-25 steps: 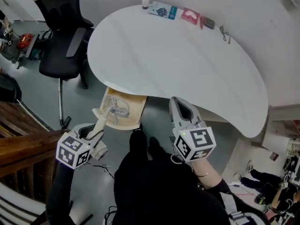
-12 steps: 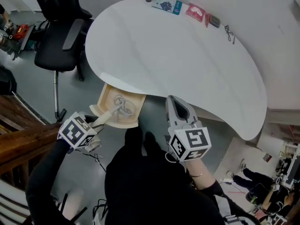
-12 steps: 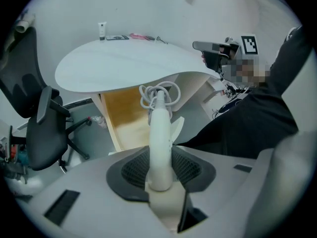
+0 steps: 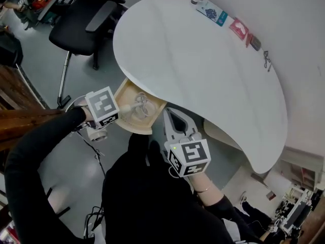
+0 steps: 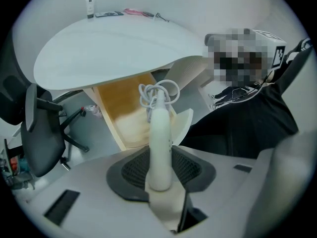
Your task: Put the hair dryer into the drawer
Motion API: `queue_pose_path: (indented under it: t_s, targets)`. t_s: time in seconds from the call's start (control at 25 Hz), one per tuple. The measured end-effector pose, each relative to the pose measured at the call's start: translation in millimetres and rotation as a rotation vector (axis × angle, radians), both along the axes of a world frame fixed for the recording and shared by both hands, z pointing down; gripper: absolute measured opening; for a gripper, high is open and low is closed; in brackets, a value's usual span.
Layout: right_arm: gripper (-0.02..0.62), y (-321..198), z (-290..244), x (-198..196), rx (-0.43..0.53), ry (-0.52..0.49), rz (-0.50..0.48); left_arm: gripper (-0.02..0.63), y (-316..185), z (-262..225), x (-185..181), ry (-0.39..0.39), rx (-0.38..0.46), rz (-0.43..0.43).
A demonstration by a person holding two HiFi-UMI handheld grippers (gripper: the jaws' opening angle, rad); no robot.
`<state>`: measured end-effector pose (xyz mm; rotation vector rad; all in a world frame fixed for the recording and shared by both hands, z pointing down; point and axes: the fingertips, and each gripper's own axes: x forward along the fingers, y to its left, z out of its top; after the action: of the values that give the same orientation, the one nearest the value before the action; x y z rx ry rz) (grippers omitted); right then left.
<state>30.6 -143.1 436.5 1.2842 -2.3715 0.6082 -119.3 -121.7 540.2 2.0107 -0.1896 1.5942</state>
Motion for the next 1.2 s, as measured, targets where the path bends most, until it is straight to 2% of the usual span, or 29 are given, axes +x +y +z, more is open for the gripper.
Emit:
queue_pose_path:
  t_s: [0.28, 0.4, 0.72, 1.04, 1.2]
  targets:
    - [0.002, -1.8, 23.4, -28.4, -0.052, 0.014, -0.078, 0.153, -15.9, 20.9, 14.4, -0.042, -0.120, -0.073]
    - [0.002, -0.5, 33.5, -35.5, -0.071, 0.033, -0.103, 0.153, -23.2, 30.0, 22.4, -0.054, -0.130, -0.076]
    - [0.002, -3.6, 51.6, -47.8, -0.130, -0.003, -0.116, 0.153, -35.5, 42.5, 26.8, -0.113, -0.191, -0.143]
    - [0.002, -0.8, 60.4, -49.8, -0.160, -0.007, -0.108, 0.153, -43.8, 45.8, 32.9, -0.146, -0.193, -0.105]
    - [0.002, -1.0, 62.2, -49.6, -0.164, -0.006, -0.102, 0.153, -52.3, 48.1, 37.2, -0.139, -0.190, -0.132]
